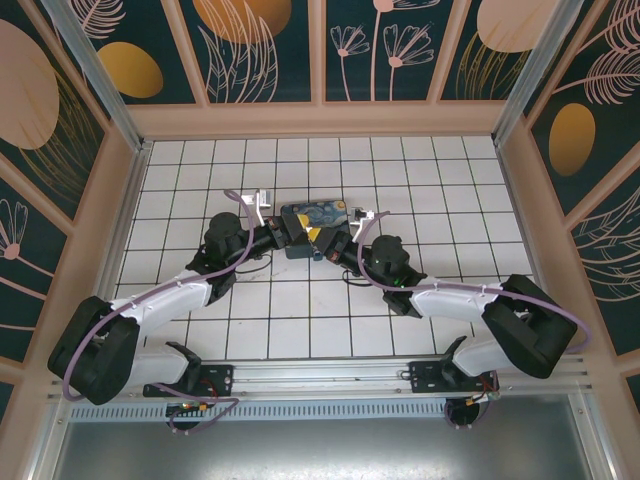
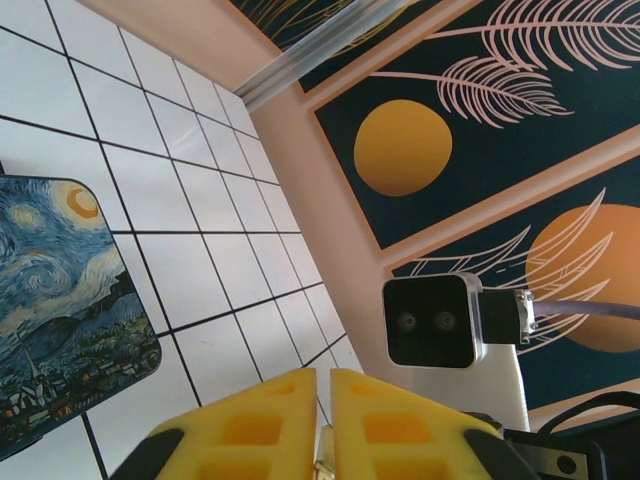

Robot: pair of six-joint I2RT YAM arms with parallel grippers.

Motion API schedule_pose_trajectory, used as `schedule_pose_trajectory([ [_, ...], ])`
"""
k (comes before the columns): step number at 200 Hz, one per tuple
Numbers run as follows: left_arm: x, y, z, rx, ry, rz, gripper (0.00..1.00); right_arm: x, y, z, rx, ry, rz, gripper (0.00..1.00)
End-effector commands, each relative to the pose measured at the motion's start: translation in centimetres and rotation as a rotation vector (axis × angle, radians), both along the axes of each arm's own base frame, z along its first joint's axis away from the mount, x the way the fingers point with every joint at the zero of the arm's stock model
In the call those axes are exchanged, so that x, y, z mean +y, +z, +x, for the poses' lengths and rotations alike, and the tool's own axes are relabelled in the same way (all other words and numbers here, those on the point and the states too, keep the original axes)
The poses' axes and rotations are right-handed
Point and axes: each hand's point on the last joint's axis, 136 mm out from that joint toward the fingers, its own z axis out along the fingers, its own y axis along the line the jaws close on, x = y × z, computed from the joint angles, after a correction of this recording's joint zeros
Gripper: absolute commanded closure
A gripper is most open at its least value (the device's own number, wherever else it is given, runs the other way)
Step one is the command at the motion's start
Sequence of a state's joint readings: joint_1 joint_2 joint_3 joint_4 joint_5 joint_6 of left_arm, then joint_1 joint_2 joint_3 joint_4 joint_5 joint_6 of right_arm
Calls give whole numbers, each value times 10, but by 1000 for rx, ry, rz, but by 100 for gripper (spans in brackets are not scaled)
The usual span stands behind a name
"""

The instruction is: Unlock a padlock with a key

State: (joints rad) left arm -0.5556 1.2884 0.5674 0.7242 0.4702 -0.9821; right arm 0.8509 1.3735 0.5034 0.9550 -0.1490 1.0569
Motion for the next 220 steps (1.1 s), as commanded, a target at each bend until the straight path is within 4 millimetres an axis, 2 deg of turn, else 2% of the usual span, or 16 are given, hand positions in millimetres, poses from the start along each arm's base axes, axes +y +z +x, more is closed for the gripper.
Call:
schedule_pose_trajectory([
  [1, -2, 22, 4, -63, -2, -40, 90, -2, 18, -4, -40, -3, 53, 100],
  [11, -2, 21, 3, -61, -5, -40, 93, -2, 19, -4, -41, -2, 55, 100],
  [24, -3, 20, 3, -62, -9, -40, 93, -1, 20, -4, -44, -1, 57, 100],
  [41, -4, 19, 3, -57, -16, -39, 85, 1, 22, -3, -49, 3, 59, 100],
  [73, -4, 18, 2, -58, -21, -40, 81, 4, 23, -2, -50, 8, 60, 100],
  [104, -4, 18, 2, -61, -19, -37, 89, 6, 23, -2, -50, 11, 61, 100],
  [115, -5, 19, 1, -61, -24, -39, 100, 6, 23, -2, -49, 12, 61, 100],
  [148, -5, 20, 0, -67, -28, -40, 100, 7, 26, -5, -71, 27, 65, 100],
  [159, -4, 21, 0, -70, -28, -41, 100, 4, 29, -5, -87, 16, 65, 82],
  [168, -4, 21, -1, -69, -27, -43, 100, 0, 34, -4, -104, 5, 72, 75],
  [194, -3, 23, -2, -75, -29, -43, 100, -12, 42, -1, -138, -35, 74, 69],
  [220, -4, 25, -3, -75, -34, -49, 100, -17, 42, 3, -137, -50, 69, 69],
])
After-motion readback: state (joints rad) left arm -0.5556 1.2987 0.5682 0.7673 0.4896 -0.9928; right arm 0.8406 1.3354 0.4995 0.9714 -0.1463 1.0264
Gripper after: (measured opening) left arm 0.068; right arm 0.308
